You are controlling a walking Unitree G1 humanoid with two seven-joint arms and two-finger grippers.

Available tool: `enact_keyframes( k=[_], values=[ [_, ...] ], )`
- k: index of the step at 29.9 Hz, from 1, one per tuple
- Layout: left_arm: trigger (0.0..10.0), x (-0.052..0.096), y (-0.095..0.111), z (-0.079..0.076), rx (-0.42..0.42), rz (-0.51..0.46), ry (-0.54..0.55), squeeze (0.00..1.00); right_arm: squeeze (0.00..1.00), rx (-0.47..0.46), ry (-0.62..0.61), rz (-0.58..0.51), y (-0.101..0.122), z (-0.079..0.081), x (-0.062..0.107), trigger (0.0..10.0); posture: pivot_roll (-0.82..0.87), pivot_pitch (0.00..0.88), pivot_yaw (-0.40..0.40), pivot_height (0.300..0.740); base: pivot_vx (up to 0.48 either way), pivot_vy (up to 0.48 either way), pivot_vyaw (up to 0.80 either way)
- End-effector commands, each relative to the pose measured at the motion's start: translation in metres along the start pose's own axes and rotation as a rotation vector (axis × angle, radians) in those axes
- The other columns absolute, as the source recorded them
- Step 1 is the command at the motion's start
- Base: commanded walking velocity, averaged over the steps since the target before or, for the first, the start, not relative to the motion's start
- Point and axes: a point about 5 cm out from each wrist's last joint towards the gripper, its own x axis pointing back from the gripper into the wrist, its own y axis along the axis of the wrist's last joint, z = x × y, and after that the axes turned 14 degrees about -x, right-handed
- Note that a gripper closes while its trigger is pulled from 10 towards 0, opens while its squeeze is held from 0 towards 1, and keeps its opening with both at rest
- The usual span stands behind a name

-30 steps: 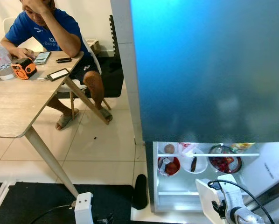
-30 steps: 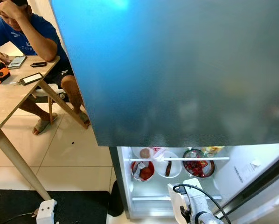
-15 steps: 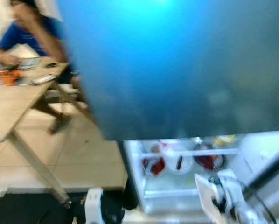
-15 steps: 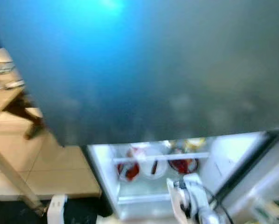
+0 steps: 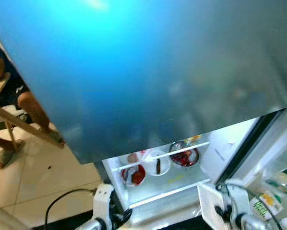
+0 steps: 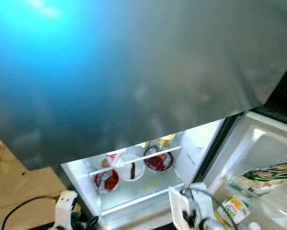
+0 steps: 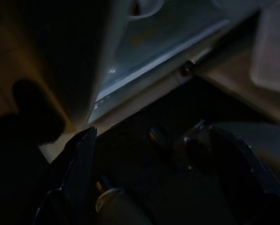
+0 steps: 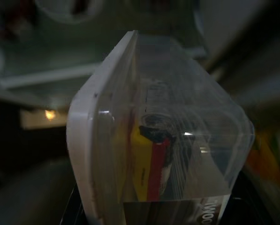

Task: Restocking fridge

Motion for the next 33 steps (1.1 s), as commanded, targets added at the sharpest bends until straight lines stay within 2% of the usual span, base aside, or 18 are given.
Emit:
enact_keyframes(
  k=[1, 4, 5, 6, 7, 13, 17, 18, 19, 21, 24, 28, 30, 31, 33],
  values=[
    [10.0, 0.0, 0.003, 0.001, -0.058, 0.002, -0.031, 0.0, 0.0, -0.027, 0.016, -0.066, 0.012, 0.001, 0.0, 10.0, -0.07, 0.0, 0.036, 0.74, 0.0, 0.0, 0.0],
    [10.0, -0.004, 0.006, -0.007, -0.156, 0.017, -0.127, 0.0, 0.0, -0.034, 0.011, -0.071, 0.016, -0.001, 0.0, 10.0, -0.07, 0.0, 0.034, 0.74, 0.0, 0.0, 0.0],
    [10.0, -0.004, 0.006, -0.007, -0.156, 0.017, -0.127, 0.0, 0.0, -0.034, 0.011, -0.071, 0.016, -0.001, 0.0, 10.0, -0.07, 0.0, 0.034, 0.74, 0.0, 0.0, 0.0],
    [10.0, -0.006, 0.007, -0.014, -0.234, 0.031, -0.203, 0.0, 0.0, -0.046, 0.007, -0.065, 0.016, -0.001, 0.0, 10.0, -0.07, 0.0, 0.032, 0.735, 0.0, 0.0, 0.0],
    [10.0, -0.007, 0.009, -0.016, -0.269, 0.034, -0.223, 0.0, 0.0, -0.055, 0.009, -0.068, 0.017, -0.002, 0.0, 10.0, -0.07, 0.0, 0.032, 0.73, 0.0, 0.0, 0.0],
    [10.0, -0.013, 0.015, -0.026, -0.385, 0.037, -0.305, 0.0, 0.0, -0.098, 0.014, -0.09, 0.021, -0.002, 0.001, 10.0, -0.07, 0.0, 0.031, 0.705, 0.0, 0.0, 0.0],
    [10.0, -0.017, 0.02, -0.028, -0.425, 0.027, -0.3, 0.0, 0.0, -0.122, 0.031, -0.106, 0.025, -0.003, 0.001, 10.0, -0.07, 0.0, 0.031, 0.69, 0.0, 0.0, 0.0],
    [10.0, -0.021, 0.027, -0.029, -0.454, 0.007, -0.268, 0.0, 0.0, -0.184, 0.072, -0.131, 0.03, -0.005, 0.003, 10.0, -0.07, 0.0, 0.031, 0.68, 0.0, 0.0, 0.0],
    [10.0, -0.021, 0.027, -0.029, -0.454, 0.007, -0.268, 0.0, 0.0, -0.184, 0.072, -0.131, 0.03, -0.005, 0.003, 10.0, -0.07, 0.0, 0.031, 0.68, 0.0, 0.0, 0.0],
    [10.0, -0.025, 0.034, -0.03, -0.465, -0.024, -0.243, 0.0, 0.0, -0.246, 0.12, -0.148, 0.034, -0.007, 0.005, 10.0, -0.07, 0.0, 0.033, 0.67, 0.0, 0.0, 0.0],
    [10.0, -0.029, 0.043, -0.033, -0.51, -0.06, -0.222, 0.0, 0.0, -0.268, 0.163, -0.146, 0.036, -0.014, 0.01, 10.0, -0.07, 0.0, 0.032, 0.655, 0.0, 0.0, 0.0],
    [10.0, -0.031, 0.046, -0.035, -0.527, -0.074, -0.22, 0.0, 0.0, -0.272, 0.171, -0.139, 0.036, -0.017, 0.011, 10.0, -0.08, 0.0, 0.031, 0.645, 0.0, 0.0, 0.0],
    [10.0, -0.035, 0.055, -0.038, -0.543, -0.111, -0.206, 0.0, 0.0, -0.278, 0.197, -0.136, 0.036, -0.02, 0.014, 10.0, -0.08, 0.0, 0.031, 0.635, 0.0, 0.0, 0.0],
    [10.0, -0.039, 0.066, -0.041, -0.552, -0.159, -0.199, 0.0, 0.0, -0.288, 0.25, -0.133, 0.037, -0.023, 0.017, 10.0, -0.09, 0.0, 0.031, 0.625, 0.0, 0.0, 0.0],
    [10.0, -0.04, 0.07, -0.042, -0.556, -0.176, -0.202, 0.0, 0.0, -0.283, 0.285, -0.126, 0.038, -0.022, 0.018, 10.0, -0.09, 0.0, 0.031, 0.62, 0.0, 0.0, 0.0]
  ],
)
